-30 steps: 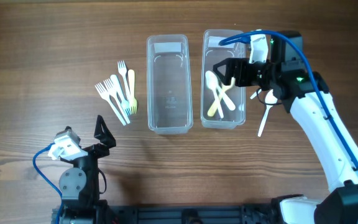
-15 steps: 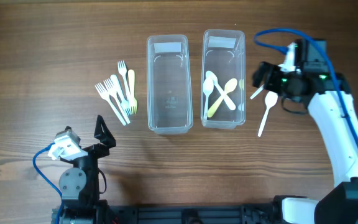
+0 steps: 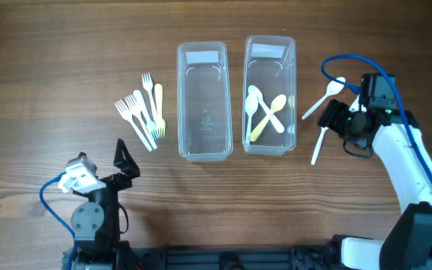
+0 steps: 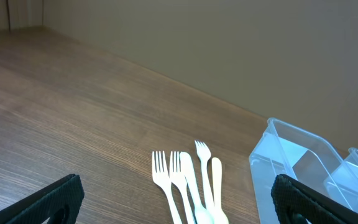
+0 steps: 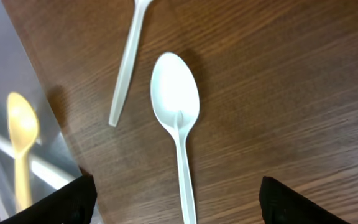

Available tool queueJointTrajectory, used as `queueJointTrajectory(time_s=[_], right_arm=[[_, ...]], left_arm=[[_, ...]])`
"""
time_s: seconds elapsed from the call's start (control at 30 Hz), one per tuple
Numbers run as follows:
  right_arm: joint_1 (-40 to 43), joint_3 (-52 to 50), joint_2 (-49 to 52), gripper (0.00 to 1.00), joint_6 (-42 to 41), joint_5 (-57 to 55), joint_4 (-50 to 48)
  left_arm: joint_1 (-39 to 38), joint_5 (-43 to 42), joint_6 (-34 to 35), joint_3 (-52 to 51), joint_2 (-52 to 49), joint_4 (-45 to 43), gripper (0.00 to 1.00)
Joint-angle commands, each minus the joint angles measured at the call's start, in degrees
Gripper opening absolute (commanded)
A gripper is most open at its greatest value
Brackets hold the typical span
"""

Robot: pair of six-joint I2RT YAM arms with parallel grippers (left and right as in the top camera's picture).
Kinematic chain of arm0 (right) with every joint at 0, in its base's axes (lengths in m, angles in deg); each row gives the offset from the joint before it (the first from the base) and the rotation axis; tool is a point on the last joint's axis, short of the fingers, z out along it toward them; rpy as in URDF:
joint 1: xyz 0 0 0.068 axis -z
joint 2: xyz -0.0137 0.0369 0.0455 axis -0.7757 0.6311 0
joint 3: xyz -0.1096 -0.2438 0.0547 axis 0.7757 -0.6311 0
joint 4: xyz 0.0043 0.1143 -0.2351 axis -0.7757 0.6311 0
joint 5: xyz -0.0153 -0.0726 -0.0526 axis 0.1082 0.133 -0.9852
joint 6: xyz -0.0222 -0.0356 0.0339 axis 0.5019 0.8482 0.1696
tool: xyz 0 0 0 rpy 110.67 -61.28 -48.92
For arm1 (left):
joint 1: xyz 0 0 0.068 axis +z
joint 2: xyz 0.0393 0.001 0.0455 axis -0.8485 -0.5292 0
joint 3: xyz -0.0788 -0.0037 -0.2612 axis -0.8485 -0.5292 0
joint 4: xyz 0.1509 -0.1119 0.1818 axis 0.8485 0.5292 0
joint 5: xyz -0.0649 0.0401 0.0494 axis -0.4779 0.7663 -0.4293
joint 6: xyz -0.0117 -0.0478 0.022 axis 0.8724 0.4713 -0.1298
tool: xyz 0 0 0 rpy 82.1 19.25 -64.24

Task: Pack container
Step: 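Grasp the next white spoon with the right gripper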

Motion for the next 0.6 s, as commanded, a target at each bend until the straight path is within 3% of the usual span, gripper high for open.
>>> queueJointTrajectory(time_s=[0.0,0.13,0.3,0.57], right_arm=[[-1.7,-1.7,3.19,0.8,-1.2,0.44,-1.33],[-3.96,-1.7,7.04,0.76,-2.58,-0.22,-2.62],[-4.44,-1.7,9.55,0.64,-4.63,-0.98,-4.28],[-4.48,-1.7,12.24,0.58,-4.52,-3.43,-7.34]], left_arm=[[0.55,-0.31,-0.76,-0.48,0.11,-0.17,1.0],[0.55,-0.31,-0.76,-0.48,0.11,-0.17,1.0],[0.55,-0.31,-0.74,-0.48,0.11,-0.17,1.0],[0.55,-0.31,-0.76,-0.48,0.11,-0.17,1.0]])
